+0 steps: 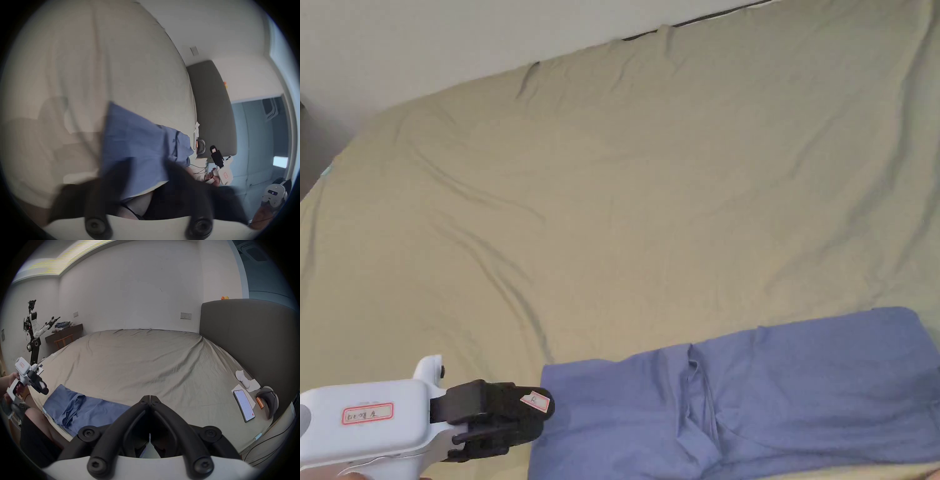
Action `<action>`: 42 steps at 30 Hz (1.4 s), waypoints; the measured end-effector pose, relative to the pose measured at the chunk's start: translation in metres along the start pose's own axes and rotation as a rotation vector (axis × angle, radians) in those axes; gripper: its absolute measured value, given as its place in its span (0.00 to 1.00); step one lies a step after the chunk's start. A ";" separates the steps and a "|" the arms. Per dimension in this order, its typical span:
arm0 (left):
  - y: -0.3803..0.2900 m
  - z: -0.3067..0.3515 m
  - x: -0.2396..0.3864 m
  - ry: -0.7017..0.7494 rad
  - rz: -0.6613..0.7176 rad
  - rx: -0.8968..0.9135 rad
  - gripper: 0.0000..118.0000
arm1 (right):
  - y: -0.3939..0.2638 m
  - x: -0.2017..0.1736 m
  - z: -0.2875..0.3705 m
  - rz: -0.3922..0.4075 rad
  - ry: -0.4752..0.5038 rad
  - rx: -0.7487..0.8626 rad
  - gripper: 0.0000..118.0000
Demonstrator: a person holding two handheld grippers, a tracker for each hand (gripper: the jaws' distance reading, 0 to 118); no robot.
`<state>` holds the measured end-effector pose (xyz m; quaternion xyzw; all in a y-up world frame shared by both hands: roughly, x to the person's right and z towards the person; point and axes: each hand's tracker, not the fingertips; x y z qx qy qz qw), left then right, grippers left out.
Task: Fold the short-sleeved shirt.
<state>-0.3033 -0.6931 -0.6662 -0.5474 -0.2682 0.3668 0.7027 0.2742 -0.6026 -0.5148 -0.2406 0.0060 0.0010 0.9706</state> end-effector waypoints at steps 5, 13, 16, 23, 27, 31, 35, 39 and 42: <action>0.002 -0.048 -0.059 0.004 -0.015 -0.043 1.00 | -0.003 -0.008 -0.005 0.040 -0.008 -0.042 0.01; 0.022 -0.079 -0.042 -0.184 -0.130 -0.056 1.00 | 0.014 -0.019 -0.027 -0.044 0.044 -0.028 0.01; 0.019 -0.088 -0.027 -0.153 -0.112 -0.122 0.19 | 0.013 -0.027 -0.029 -0.033 0.060 -0.038 0.01; 0.017 -0.071 -0.009 -0.022 -0.127 -0.087 0.10 | 0.008 -0.023 -0.017 -0.008 0.038 -0.038 0.01; 0.010 -0.039 0.045 -0.028 -0.110 -0.055 0.10 | 0.009 -0.014 -0.010 -0.070 0.037 -0.030 0.01; 0.011 -0.006 0.080 -0.005 -0.155 -0.036 0.10 | 0.012 -0.013 -0.003 -0.092 0.052 -0.013 0.01; 0.020 0.033 0.072 0.237 -0.158 -0.005 0.10 | 0.017 -0.021 0.006 -0.059 0.085 0.015 0.01; 0.026 0.050 0.065 0.484 -0.063 -0.024 0.10 | 0.018 -0.029 0.009 -0.027 0.110 0.024 0.01; 0.019 0.039 0.105 0.511 -0.089 -0.017 0.10 | 0.017 -0.033 0.010 -0.016 0.146 0.009 0.01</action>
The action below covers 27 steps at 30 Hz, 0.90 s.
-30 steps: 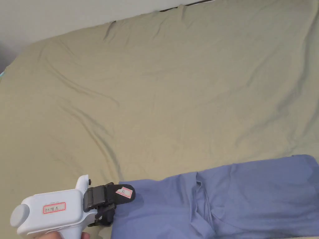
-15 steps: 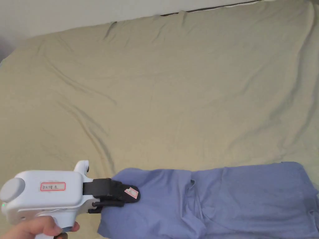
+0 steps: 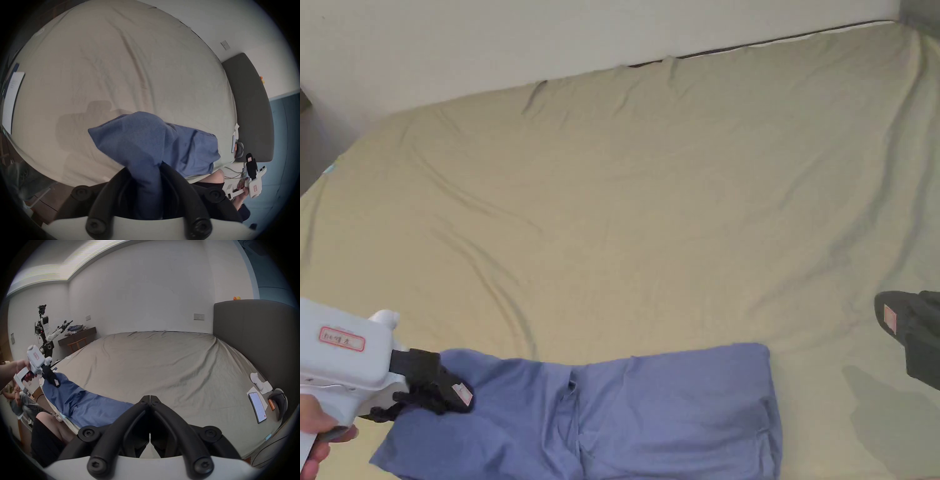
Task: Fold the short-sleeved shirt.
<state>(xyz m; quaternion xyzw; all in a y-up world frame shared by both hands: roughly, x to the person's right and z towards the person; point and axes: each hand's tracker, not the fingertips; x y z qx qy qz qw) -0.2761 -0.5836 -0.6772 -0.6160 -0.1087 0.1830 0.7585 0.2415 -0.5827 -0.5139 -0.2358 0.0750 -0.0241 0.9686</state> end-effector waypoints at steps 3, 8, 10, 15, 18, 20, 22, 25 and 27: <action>-0.008 -0.001 0.058 0.024 -0.141 -0.015 0.10 | 0.000 -0.003 0.001 0.004 0.021 -0.005 0.01; -0.018 -0.031 0.144 0.057 -0.264 -0.030 0.11 | 0.001 -0.006 0.006 0.007 0.048 0.005 0.01; -0.016 -0.055 0.167 0.047 -0.266 -0.038 0.11 | 0.001 -0.005 0.010 0.018 0.053 0.007 0.01; -0.025 -0.142 0.214 -0.082 -0.207 -0.162 0.68 | -0.001 0.002 0.019 0.023 0.040 0.009 0.01; -0.041 -0.167 0.236 -0.296 -0.119 -0.318 0.87 | -0.001 0.008 0.021 -0.004 0.046 0.013 0.01; -0.043 -0.150 0.244 -0.305 -0.200 -0.269 0.87 | -0.002 0.012 0.021 -0.011 0.040 0.010 0.01; -0.049 -0.118 0.247 -0.318 -0.348 -0.170 0.85 | -0.003 0.015 0.020 -0.018 0.041 0.004 0.01; -0.058 -0.080 0.228 -0.150 -0.495 0.071 0.22 | -0.005 0.020 0.015 -0.038 0.042 -0.016 0.01; -0.068 -0.077 0.215 0.103 -0.540 0.181 0.07 | -0.005 0.021 0.010 -0.058 0.051 -0.023 0.01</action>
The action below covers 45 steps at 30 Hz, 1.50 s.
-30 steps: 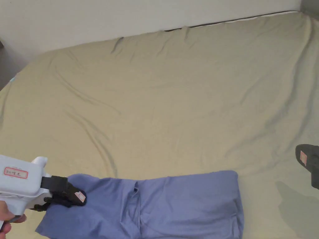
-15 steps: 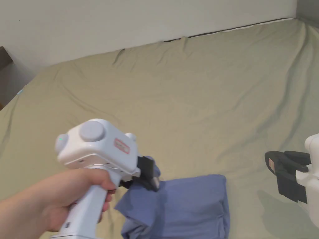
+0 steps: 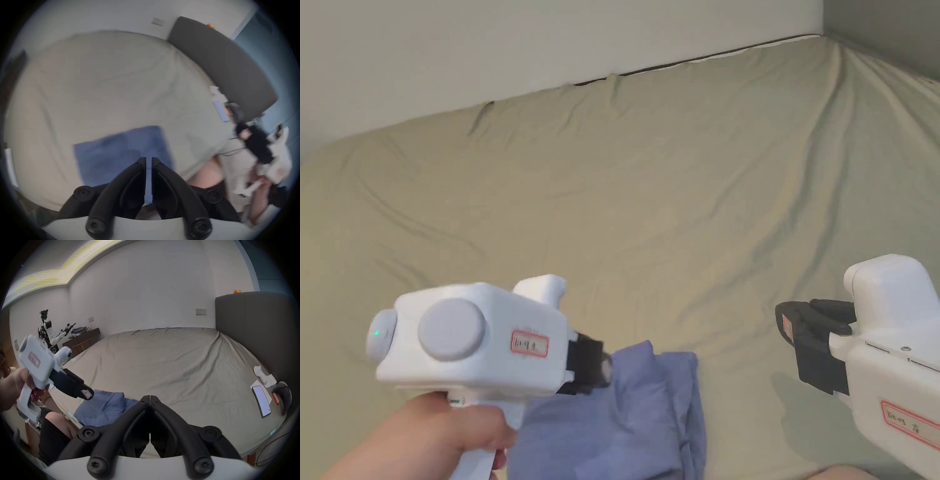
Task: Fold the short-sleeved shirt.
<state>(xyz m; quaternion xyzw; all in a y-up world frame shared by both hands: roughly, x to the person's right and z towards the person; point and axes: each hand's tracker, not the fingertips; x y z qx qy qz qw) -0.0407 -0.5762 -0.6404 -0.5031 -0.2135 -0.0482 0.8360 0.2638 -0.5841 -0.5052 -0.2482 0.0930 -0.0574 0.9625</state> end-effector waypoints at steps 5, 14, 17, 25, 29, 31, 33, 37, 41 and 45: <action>-0.025 -0.066 -0.005 -0.055 0.083 -0.118 0.06 | -0.001 -0.009 -0.007 0.072 -0.038 -0.004 0.01; -0.034 -0.123 0.040 -0.125 0.129 -0.111 0.04 | -0.005 -0.026 -0.008 0.128 -0.020 -0.014 0.01; -0.028 -0.118 0.041 -0.124 0.096 -0.100 0.03 | -0.008 -0.031 -0.012 0.150 -0.011 -0.036 0.01; -0.047 -0.002 -0.037 -0.332 0.085 0.140 0.02 | -0.018 -0.051 -0.036 0.096 0.067 -0.198 0.01; -0.076 0.023 -0.118 -0.340 0.173 0.150 0.01 | -0.017 -0.076 -0.083 -0.024 0.264 -0.365 0.01; -0.091 0.021 -0.154 -0.332 0.227 0.146 0.01 | -0.018 -0.086 -0.117 -0.077 0.336 -0.452 0.01; -0.110 0.017 -0.183 -0.349 0.295 0.148 0.01 | -0.018 -0.089 -0.151 -0.127 0.389 -0.476 0.01; -0.139 0.000 -0.212 -0.448 0.414 0.109 0.01 | -0.031 -0.069 -0.212 -0.294 0.422 -0.642 0.01; -0.148 -0.047 -0.245 -0.718 0.627 0.017 0.04 | -0.057 -0.016 -0.222 -0.553 0.540 -0.648 0.01; -0.137 -0.088 -0.251 -0.832 0.690 -0.035 0.70 | -0.068 0.019 -0.213 -0.576 0.495 -0.673 0.01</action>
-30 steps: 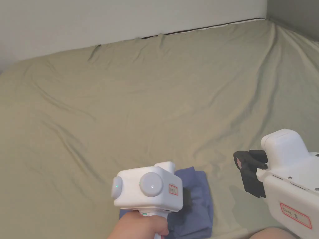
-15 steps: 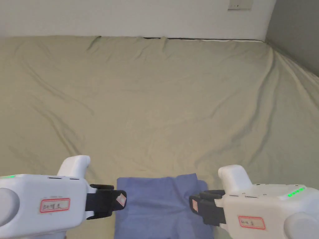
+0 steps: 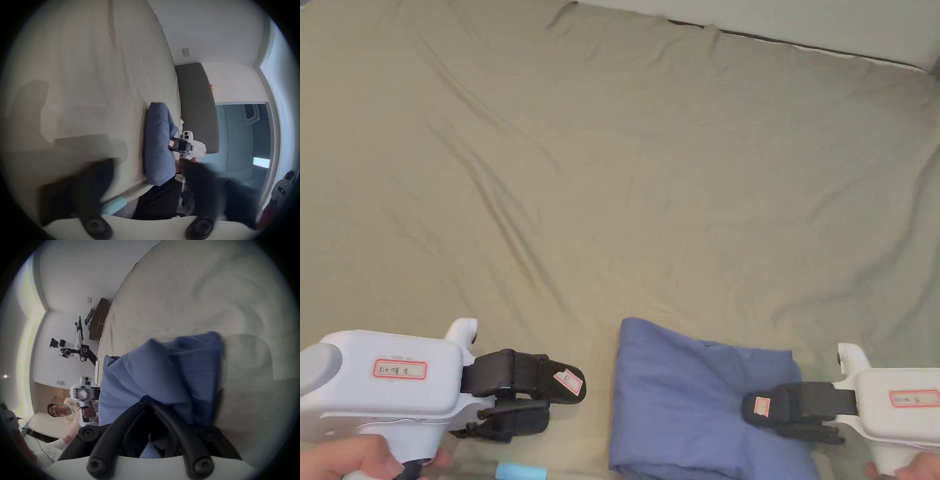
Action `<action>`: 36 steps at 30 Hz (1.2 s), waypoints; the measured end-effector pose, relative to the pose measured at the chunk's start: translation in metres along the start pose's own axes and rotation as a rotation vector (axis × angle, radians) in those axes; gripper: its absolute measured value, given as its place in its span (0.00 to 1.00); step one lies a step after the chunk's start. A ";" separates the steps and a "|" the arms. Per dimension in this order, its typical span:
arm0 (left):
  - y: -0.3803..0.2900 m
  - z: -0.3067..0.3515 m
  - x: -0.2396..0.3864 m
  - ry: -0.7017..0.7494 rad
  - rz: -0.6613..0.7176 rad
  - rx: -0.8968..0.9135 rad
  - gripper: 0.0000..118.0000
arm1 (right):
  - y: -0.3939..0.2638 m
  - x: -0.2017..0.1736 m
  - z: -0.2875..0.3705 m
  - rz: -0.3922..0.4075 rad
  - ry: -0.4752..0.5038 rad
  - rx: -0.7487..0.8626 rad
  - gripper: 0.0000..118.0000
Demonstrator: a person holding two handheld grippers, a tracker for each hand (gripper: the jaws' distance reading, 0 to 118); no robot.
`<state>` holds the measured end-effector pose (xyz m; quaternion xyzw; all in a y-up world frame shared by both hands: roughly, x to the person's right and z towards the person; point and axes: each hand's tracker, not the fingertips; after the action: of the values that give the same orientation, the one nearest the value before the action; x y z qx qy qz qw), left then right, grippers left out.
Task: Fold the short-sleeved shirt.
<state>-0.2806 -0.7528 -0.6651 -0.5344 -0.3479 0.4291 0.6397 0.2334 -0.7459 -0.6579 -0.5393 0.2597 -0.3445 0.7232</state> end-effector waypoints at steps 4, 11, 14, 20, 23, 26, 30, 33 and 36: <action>0.019 -0.049 0.008 -0.162 0.009 -0.088 1.00 | -0.004 0.000 0.008 0.014 -0.022 0.018 0.02; 0.034 -0.137 0.024 -0.225 -0.095 -0.265 1.00 | -0.005 0.006 0.007 -0.012 0.011 0.039 0.02; 0.033 -0.150 0.033 -0.197 -0.129 -0.274 0.97 | -0.010 0.003 0.007 -0.095 0.014 0.099 0.02; 0.039 -0.125 0.031 0.001 -0.081 -0.238 0.19 | -0.013 -0.025 0.026 -0.013 0.071 0.144 0.02; 0.047 -0.079 0.054 0.188 -0.245 -0.209 0.19 | -0.014 -0.038 0.036 0.014 0.181 0.187 0.02; 0.055 -0.003 0.068 0.275 -0.253 -0.178 0.19 | -0.014 -0.049 0.031 -0.003 0.199 0.174 0.02; 0.079 0.108 0.076 0.557 -0.361 -0.135 0.19 | -0.017 -0.072 0.021 0.067 0.250 0.129 0.02; 0.106 0.177 0.067 0.709 -0.363 -0.076 0.19 | -0.017 -0.087 0.014 0.090 0.314 0.082 0.02; 0.131 0.226 0.046 0.855 -0.277 -0.051 0.19 | -0.017 -0.095 0.010 0.114 0.316 0.072 0.02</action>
<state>-0.4903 -0.6155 -0.7527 -0.6277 -0.1313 0.0712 0.7640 0.1778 -0.6694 -0.6382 -0.4366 0.3878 -0.3923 0.7107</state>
